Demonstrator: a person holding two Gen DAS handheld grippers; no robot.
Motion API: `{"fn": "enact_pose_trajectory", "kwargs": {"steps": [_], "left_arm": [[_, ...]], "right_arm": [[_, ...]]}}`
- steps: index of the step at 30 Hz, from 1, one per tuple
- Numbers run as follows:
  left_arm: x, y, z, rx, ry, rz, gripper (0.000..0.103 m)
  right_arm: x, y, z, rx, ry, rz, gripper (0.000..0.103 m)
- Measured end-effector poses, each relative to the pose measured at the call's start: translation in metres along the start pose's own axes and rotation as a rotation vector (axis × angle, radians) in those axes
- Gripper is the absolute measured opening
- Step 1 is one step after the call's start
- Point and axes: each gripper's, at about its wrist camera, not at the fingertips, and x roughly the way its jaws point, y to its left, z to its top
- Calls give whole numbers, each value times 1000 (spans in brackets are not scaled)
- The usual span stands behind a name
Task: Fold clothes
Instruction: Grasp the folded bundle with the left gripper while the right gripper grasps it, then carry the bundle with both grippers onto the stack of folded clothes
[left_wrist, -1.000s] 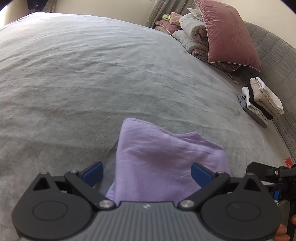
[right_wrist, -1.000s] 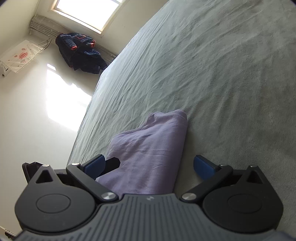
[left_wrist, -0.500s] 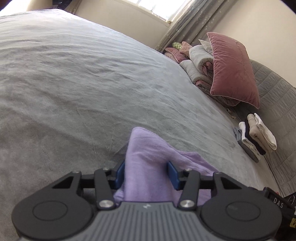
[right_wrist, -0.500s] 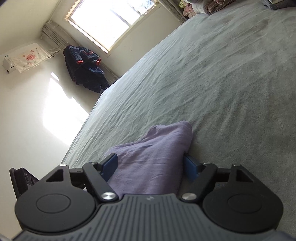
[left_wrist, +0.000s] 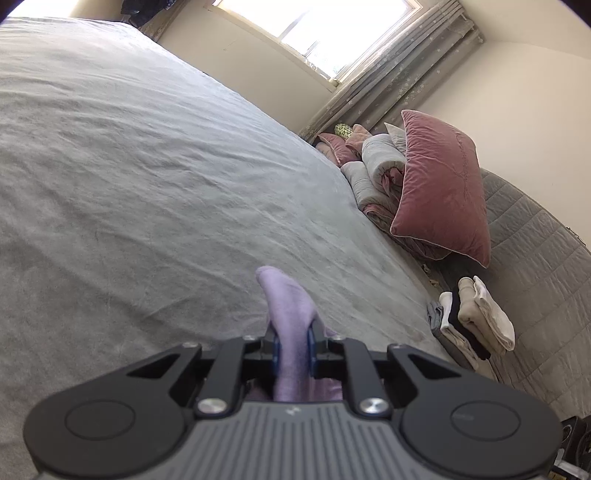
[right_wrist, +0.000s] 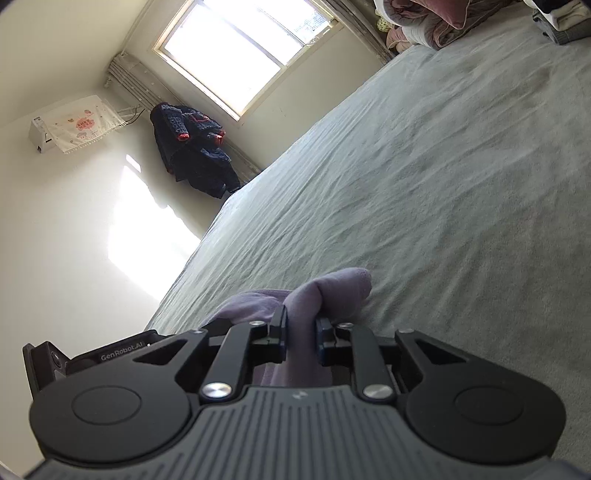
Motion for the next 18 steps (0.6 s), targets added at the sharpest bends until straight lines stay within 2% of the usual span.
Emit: {"fn": "enact_pose_trajectory", "kwargs": {"steps": [7, 18], "left_arm": [[23, -46, -8, -54, -28, -61, 13], [77, -151, -27, 18, 9, -151, 12]], "right_arm": [[-38, -16, 34, -56, -91, -22, 17], [-95, -63, 94, -53, -232, -82, 17]]}}
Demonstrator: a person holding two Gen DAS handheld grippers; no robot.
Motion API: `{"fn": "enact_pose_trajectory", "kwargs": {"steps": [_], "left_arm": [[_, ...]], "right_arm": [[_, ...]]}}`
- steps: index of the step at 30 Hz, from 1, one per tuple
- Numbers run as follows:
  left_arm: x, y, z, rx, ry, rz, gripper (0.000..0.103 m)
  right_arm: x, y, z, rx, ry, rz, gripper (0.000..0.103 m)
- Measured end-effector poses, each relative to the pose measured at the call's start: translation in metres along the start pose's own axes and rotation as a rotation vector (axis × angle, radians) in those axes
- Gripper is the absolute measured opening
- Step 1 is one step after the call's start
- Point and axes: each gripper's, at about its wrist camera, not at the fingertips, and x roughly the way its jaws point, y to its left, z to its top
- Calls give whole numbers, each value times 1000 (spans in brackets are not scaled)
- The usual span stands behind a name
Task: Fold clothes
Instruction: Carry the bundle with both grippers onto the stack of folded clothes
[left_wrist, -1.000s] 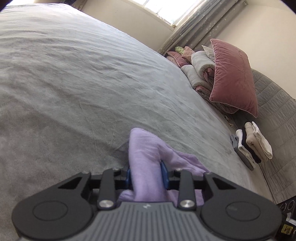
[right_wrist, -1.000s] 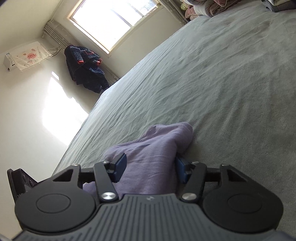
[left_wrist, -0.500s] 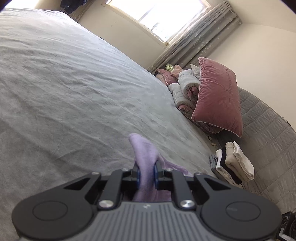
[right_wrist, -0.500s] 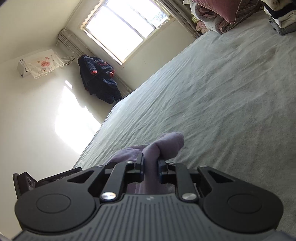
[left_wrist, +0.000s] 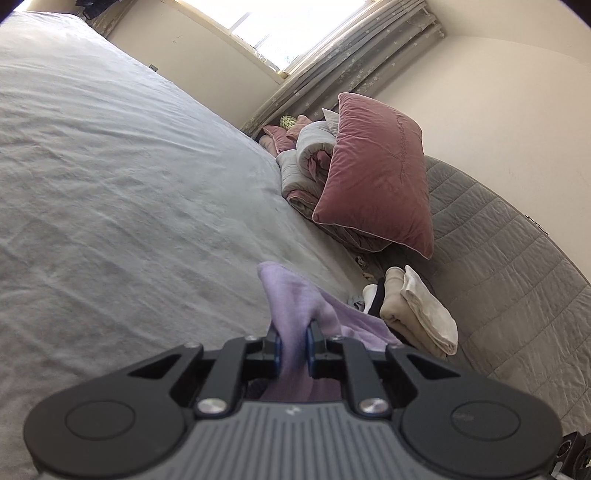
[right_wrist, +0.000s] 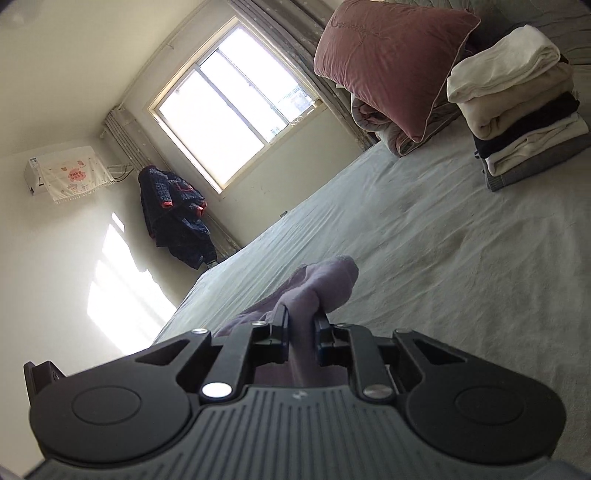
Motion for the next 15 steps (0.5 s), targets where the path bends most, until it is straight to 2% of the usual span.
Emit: {"fn": "enact_pose_trajectory", "kwargs": {"steps": [8, 15], "left_arm": [[50, -78, -7, 97, 32, -86, 12], [90, -135, -8, 144, 40, -156, 12]], "right_arm": [[-29, -42, 51, -3, -98, -40, 17], [-44, -69, 95, -9, -166, -59, 17]]}}
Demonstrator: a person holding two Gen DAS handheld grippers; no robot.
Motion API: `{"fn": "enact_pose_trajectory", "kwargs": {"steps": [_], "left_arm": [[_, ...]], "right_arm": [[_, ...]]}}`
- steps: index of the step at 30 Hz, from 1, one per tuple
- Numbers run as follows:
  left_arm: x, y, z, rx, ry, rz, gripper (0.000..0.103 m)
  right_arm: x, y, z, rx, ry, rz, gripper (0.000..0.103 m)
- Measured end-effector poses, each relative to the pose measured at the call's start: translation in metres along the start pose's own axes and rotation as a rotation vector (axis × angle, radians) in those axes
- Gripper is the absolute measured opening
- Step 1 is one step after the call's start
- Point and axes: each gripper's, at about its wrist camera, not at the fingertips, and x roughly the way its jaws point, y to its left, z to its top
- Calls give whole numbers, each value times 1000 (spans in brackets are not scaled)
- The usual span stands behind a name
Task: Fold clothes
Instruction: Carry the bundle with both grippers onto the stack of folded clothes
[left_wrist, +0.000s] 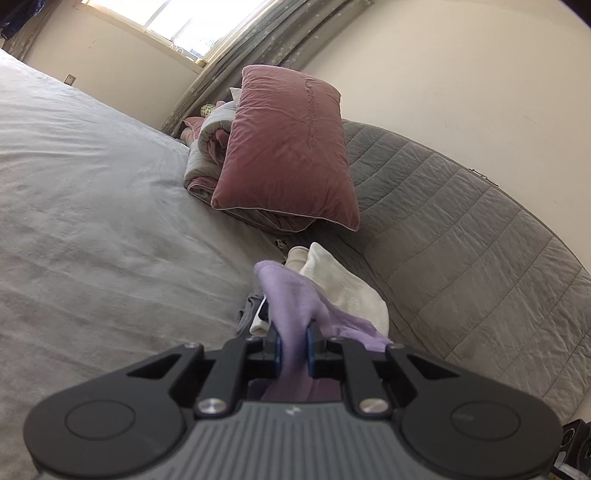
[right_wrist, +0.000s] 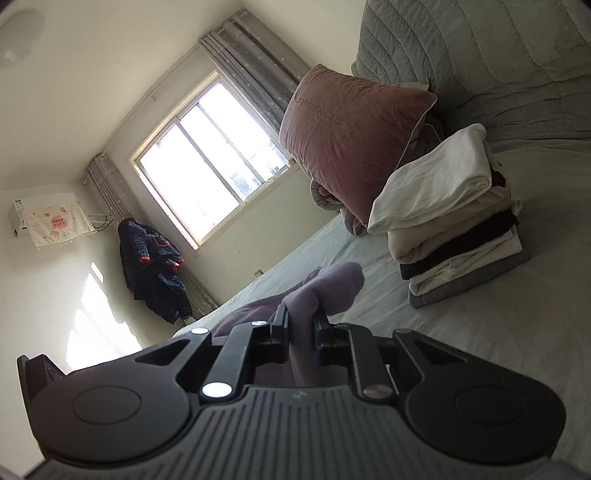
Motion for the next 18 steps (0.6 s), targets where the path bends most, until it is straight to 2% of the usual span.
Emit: {"fn": "enact_pose_trajectory", "kwargs": {"steps": [13, 18], "left_arm": [[87, -65, 43, 82, -25, -98, 12], [128, -83, 63, 124, -38, -119, 12]], "right_arm": [[21, -35, 89, -92, -94, -11, 17], [38, -53, 123, -81, -139, -11, 17]]}}
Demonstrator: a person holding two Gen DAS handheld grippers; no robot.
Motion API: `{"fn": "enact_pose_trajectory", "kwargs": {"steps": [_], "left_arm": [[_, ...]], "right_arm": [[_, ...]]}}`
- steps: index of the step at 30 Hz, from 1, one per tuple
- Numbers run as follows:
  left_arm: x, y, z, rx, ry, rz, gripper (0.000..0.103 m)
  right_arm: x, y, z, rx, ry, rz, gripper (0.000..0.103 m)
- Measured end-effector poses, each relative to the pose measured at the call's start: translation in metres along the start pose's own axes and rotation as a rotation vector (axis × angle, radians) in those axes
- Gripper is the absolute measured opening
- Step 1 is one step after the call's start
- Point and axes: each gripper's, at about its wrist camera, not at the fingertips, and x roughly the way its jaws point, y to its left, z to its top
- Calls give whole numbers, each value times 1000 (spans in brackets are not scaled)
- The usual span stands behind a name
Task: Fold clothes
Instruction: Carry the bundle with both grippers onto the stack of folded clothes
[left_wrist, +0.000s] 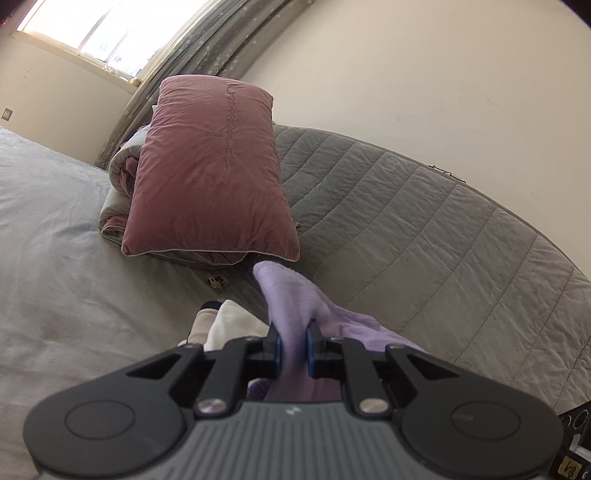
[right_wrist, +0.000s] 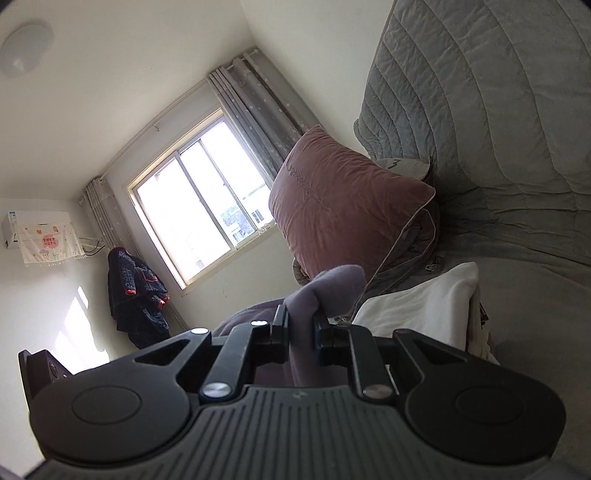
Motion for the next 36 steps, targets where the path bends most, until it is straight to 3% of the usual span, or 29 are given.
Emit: {"fn": "enact_pose_trajectory", "kwargs": {"steps": [11, 15, 18, 20, 21, 22, 24, 29, 32, 33, 36], "left_arm": [[99, 5, 16, 72, 48, -21, 12], [136, 19, 7, 82, 99, 34, 13], [153, 28, -3, 120, 107, 125, 16], [156, 32, -7, 159, 92, 190, 36], [157, 34, -8, 179, 83, 221, 46], [155, 33, -7, 201, 63, 242, 46], [149, 31, -3, 230, 41, 259, 47], [135, 18, 7, 293, -54, 241, 44], [142, 9, 10, 321, -36, 162, 38], [147, 5, 9, 335, -19, 140, 31], [163, 2, -1, 373, 41, 149, 27]], "right_arm": [[49, -55, 26, 3, -55, -85, 17], [70, -83, 20, 17, -38, -142, 17], [85, -103, 10, 22, -10, -208, 18], [90, -110, 3, -10, 7, -277, 19], [91, -111, 0, -30, 11, -298, 25], [90, -112, 0, -51, 6, -315, 36], [83, -109, 1, -89, -26, -332, 43], [72, -94, 12, -138, -78, -301, 44], [76, -82, 17, -216, -85, -263, 44], [79, -78, 17, -246, -84, -256, 44], [89, -73, 12, -317, -67, -265, 44]]}}
